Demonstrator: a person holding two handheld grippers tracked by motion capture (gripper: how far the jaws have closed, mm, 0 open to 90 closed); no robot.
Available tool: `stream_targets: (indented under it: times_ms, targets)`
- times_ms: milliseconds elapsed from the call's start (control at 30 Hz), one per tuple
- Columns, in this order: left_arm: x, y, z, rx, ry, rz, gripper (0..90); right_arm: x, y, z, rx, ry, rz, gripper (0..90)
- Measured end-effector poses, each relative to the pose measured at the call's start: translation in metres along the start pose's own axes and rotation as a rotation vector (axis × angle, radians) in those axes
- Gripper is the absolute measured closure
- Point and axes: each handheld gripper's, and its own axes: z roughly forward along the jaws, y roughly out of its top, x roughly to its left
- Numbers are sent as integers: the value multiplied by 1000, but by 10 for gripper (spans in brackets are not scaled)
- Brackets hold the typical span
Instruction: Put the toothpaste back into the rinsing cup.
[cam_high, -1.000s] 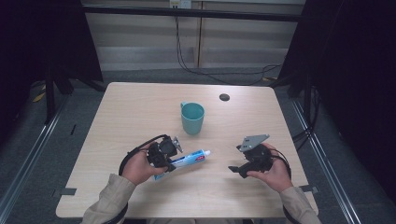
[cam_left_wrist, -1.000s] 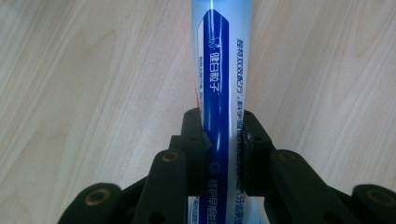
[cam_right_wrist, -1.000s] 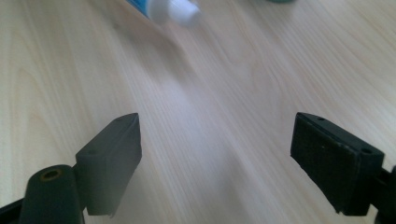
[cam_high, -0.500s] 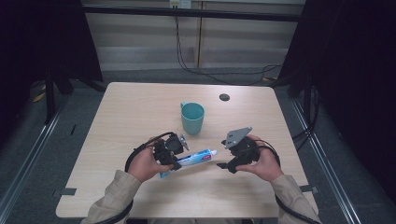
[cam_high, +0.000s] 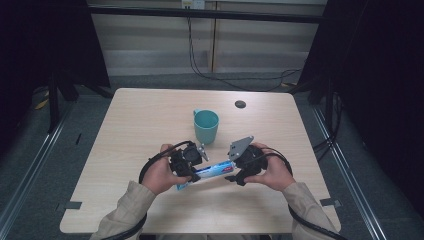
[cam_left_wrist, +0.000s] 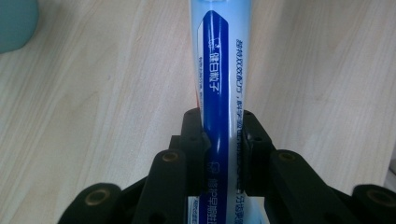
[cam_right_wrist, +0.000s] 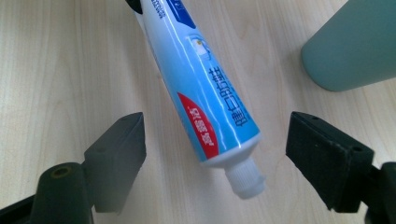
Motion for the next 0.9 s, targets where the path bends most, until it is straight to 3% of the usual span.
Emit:
stream_targets:
  times_ms: [167,233,267,300,400,433,467,600,667,767,900]
  targets:
    - [-1,2,-1,0,-9,5,754,0,1,5,12,17,-11,264]
    - [0,3,-1,-3,-15,27,754,0,1,6,13,23,-13,277]
    - [-1,3,0,-19,-17,7,754,0,1,8,24,28,-21,283]
    - [-1,4,0,-14,-25,17,753,1,1,11,41,25,-43,311]
    - [-2,4,0,-27,-36,10,753,0,1,13,38,34,-46,331]
    - [-2,4,0,-32,-40,15,753,0,2,15,48,44,-52,374]
    - [-4,4,0,-44,-45,-3,753,0,2,15,48,44,-52,374]
    - [-2,5,-2,-54,-54,28,753,1,4,19,50,54,-79,458]
    - [-1,6,-3,-53,-52,22,752,2,5,19,52,45,-84,472]
    - [-1,7,-4,-51,-43,37,724,5,10,18,112,72,-67,600]
    - [2,6,-5,-81,-47,25,657,7,11,17,124,92,-27,659]
